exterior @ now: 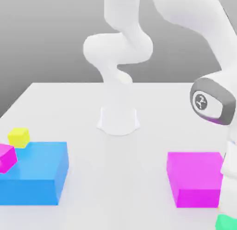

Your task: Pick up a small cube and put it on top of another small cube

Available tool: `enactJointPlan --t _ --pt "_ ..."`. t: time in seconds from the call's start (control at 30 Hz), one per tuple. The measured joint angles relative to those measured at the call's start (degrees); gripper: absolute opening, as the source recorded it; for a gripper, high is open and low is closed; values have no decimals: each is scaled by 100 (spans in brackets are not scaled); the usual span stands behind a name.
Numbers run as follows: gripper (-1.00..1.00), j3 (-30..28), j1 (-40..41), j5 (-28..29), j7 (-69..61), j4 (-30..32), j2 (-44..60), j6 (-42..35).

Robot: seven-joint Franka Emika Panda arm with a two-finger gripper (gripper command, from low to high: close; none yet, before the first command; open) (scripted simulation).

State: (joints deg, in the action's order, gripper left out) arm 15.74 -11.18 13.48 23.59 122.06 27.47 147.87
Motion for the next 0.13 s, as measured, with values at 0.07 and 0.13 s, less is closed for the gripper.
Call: enactJointPlan --t 0.07,0.13 --pt "100 -49 -45 53 29 -18 119 100" --pt "100 -49 -45 53 29 -18 119 100"
